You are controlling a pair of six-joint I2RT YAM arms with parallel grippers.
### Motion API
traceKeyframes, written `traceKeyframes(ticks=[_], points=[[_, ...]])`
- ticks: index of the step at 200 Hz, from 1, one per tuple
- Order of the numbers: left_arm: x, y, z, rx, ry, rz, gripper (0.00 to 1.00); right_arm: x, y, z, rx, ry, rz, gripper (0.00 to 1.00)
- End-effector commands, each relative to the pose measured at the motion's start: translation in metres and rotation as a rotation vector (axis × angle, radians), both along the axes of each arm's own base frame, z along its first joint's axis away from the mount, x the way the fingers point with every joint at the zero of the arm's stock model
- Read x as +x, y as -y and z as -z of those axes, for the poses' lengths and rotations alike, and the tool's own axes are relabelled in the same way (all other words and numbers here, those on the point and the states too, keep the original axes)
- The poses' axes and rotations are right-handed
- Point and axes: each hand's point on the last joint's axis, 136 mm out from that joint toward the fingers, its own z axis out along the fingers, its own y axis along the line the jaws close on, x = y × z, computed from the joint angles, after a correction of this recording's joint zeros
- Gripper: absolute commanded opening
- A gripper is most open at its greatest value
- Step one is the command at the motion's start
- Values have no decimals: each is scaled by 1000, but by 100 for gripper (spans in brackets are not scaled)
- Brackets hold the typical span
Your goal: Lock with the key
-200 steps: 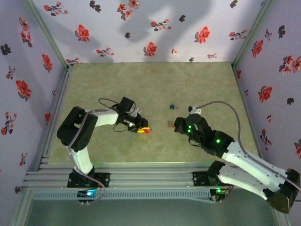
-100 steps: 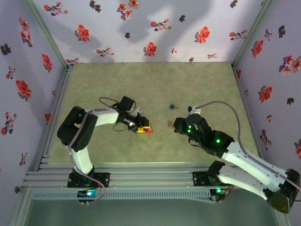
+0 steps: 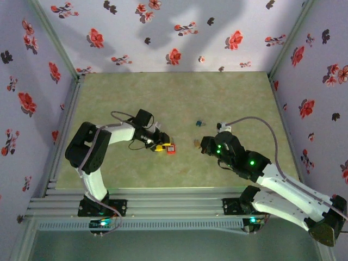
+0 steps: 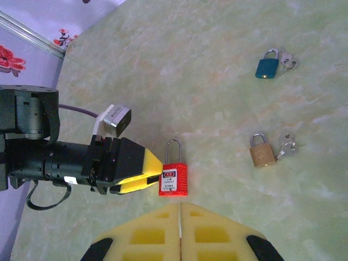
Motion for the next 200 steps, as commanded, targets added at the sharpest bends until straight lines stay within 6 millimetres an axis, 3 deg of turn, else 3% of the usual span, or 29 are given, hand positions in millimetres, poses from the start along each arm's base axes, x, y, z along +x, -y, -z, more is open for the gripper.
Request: traceKeyframes(ticks=[1, 43, 90, 122, 172, 200], points=[[5, -7, -17, 11, 57, -3, 46, -2, 3, 5, -44, -12, -21, 0], [11, -20, -46, 36, 179, -44, 53, -4, 2, 7, -78, -15, -46, 0], [18, -61, -90, 169, 441, -142, 63, -3, -1, 5, -123, -17, -83, 0], [13, -89, -118, 210, 597, -231, 79, -1, -6, 6, -158, -29, -110, 0], [3, -114, -126, 243, 700, -311, 97, 4, -25, 19, -228, -102, -174, 0], [2, -123, -128, 254, 739, -344, 100, 9, -37, 28, -250, -134, -206, 0]])
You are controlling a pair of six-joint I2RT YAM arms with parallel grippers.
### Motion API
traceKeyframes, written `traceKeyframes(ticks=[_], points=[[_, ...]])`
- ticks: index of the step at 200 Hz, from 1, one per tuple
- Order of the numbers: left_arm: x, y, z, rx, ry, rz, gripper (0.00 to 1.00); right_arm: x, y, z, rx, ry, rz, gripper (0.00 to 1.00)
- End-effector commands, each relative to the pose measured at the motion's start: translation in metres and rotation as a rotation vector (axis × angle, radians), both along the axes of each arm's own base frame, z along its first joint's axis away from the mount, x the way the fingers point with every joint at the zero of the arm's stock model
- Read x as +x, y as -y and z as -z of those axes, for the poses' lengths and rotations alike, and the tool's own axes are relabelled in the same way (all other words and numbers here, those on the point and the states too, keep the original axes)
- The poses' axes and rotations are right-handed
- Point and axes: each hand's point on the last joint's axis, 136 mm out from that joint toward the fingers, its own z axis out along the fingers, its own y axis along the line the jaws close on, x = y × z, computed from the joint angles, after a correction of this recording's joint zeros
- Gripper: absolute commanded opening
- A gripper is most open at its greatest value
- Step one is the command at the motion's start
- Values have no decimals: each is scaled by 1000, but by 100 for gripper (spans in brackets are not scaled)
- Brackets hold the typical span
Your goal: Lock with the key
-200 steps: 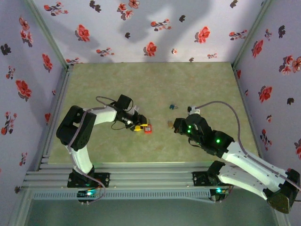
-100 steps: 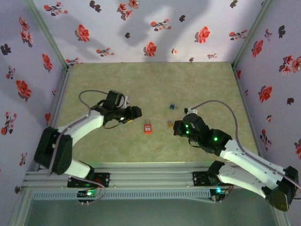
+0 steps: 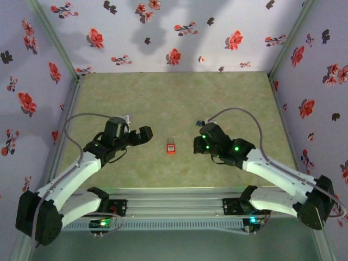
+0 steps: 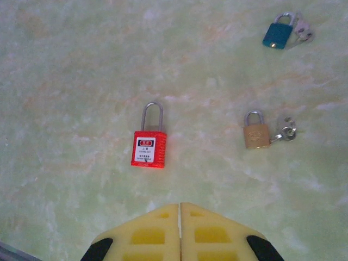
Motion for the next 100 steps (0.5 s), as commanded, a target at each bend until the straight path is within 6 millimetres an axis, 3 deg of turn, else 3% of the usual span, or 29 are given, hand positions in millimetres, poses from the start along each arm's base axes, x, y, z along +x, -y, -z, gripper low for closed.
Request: traceKeyframes(ticks=[1, 49, 100], points=[[6, -15, -5, 32, 69, -61, 100, 3, -9, -1, -16, -17, -48, 0], [3, -33, -6, 53, 121, -128, 100, 8, -30, 21, -86, -100, -119, 0], [1, -36, -4, 60, 131, -137, 100, 19, -53, 47, -180, -191, -192, 0]])
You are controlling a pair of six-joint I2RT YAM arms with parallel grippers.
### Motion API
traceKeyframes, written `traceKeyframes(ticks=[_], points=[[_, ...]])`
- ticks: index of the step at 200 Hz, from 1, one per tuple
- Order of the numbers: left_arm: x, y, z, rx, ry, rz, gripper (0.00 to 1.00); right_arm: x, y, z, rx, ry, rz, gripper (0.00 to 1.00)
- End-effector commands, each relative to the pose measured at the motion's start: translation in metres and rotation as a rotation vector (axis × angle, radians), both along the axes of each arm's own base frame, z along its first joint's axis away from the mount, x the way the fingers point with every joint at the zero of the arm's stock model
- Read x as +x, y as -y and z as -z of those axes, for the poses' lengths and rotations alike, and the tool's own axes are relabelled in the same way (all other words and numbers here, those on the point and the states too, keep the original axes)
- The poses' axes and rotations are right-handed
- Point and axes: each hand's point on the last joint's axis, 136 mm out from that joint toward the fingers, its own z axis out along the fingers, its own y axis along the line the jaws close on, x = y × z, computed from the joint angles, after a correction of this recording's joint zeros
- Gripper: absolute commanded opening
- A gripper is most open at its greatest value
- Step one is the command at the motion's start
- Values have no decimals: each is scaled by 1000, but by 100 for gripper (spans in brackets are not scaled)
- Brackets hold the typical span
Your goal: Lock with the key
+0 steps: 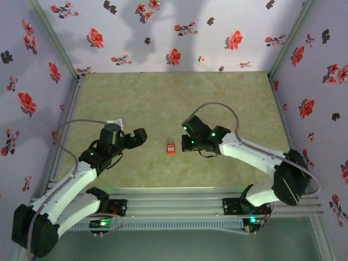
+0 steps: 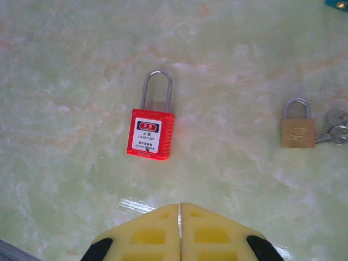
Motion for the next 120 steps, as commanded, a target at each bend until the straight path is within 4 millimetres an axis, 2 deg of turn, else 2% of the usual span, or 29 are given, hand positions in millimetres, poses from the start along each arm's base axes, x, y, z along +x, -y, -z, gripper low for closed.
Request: traceKeyframes(ticks=[1, 80, 120], points=[[4, -9, -1, 23, 33, -31, 100, 4, -9, 5, -42, -38, -56, 0], [2, -13, -5, 27, 51, -42, 100, 12, -38, 51, -101, -167, -127, 0], [1, -13, -5, 26, 52, -41, 100, 22, -42, 68, -106, -200, -125, 0]])
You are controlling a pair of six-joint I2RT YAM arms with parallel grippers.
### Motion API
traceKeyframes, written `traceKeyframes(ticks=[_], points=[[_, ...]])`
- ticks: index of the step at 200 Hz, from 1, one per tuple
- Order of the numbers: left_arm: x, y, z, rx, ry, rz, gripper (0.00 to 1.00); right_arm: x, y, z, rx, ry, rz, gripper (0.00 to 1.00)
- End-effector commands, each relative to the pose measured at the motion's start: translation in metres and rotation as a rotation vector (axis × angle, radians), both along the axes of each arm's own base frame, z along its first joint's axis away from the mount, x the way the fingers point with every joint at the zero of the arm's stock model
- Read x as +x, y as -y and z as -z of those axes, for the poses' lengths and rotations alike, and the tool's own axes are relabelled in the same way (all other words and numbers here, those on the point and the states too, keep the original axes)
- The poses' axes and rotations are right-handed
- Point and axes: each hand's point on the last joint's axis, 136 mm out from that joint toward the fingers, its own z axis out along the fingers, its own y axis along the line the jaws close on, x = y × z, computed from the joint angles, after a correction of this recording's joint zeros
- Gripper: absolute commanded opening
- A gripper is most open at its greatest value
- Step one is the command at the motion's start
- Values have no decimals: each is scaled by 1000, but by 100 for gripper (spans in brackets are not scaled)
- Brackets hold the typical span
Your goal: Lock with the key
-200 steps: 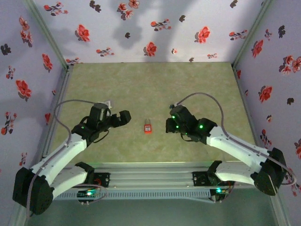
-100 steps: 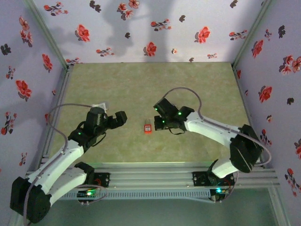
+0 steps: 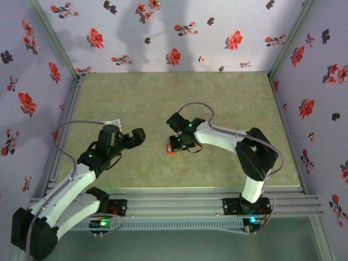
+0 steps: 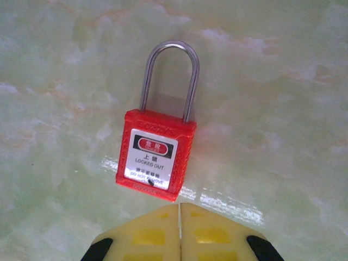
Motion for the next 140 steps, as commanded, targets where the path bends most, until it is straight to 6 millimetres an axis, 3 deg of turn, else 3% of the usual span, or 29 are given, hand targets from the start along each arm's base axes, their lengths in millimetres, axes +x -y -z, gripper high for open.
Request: traceKeyframes(ticks=[1, 140], points=[[1, -6, 0, 21, 23, -15, 100, 8, -4, 0, 14, -18, -13, 0], [1, -7, 0, 28, 24, -13, 100, 25, -1, 29, 21, -87, 11, 0]])
